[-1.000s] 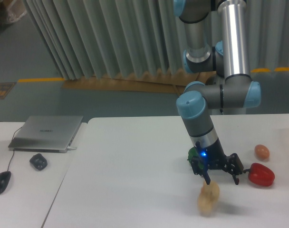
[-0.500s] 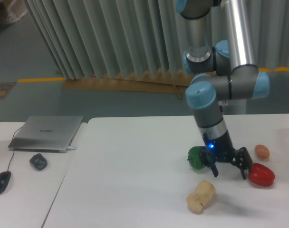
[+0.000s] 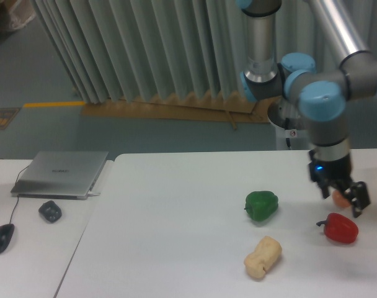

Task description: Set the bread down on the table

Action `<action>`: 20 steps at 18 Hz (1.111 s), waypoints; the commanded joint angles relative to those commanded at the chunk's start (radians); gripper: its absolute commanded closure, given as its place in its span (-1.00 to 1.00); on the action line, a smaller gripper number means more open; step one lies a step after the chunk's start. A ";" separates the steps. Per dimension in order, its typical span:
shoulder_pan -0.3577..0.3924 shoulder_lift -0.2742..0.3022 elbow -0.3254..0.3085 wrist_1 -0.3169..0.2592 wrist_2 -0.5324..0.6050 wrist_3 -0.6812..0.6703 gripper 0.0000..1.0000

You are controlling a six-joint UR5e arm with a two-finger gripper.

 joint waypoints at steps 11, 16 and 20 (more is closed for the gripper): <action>0.043 -0.052 0.063 -0.112 -0.005 0.311 -1.00; 0.057 -0.052 0.066 -0.121 -0.005 0.335 -1.00; 0.059 -0.052 0.066 -0.124 -0.009 0.335 -1.00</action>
